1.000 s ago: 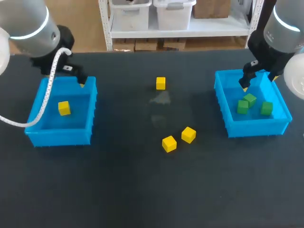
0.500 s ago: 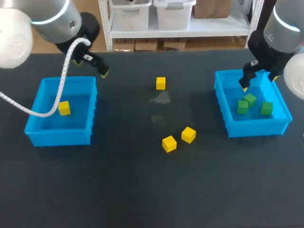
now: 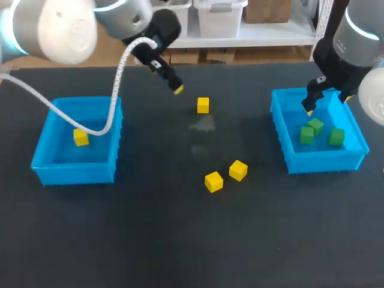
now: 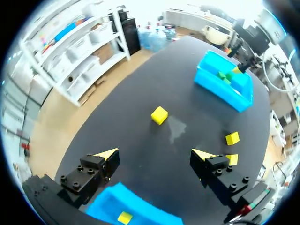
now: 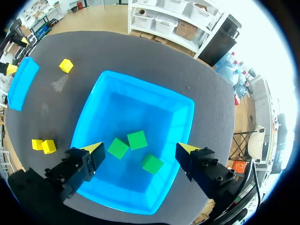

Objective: Put the green cubes in the right bin and the yellow cubes in the left bin.

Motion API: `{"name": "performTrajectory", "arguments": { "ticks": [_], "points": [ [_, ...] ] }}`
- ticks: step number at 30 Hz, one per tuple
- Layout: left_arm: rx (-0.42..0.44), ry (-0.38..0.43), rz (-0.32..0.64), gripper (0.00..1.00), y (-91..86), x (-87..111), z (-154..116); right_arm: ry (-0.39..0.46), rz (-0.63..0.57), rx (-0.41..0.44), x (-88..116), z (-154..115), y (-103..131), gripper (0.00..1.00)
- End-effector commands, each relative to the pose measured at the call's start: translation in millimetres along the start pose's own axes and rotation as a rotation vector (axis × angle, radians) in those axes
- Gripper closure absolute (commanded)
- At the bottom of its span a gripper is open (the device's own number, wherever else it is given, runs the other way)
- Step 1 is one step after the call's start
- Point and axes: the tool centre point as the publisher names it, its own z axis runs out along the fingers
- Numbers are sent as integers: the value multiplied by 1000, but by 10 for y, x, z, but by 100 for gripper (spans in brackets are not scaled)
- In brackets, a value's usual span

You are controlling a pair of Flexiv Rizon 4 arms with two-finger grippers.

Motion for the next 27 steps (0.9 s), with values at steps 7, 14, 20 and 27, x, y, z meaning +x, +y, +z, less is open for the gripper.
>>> {"name": "performTrajectory", "arguments": {
  "ticks": [7, 14, 20, 27],
  "points": [
    [68, 100, 151, 0, -170, -494, 449, -3, 1, 2, 8, 0, 3, 0],
    [75, 128, 205, 0, -277, -593, 698, -3, 1, 2, 8, 0, 3, 0],
    [94, 143, 229, 0, -309, -596, 845, -3, 1, 2, 8, 0, 3, 0],
    [109, 173, 248, 0, -236, -514, 998, -3, 1, 2, 8, 0, 3, 0]
  ]
}}
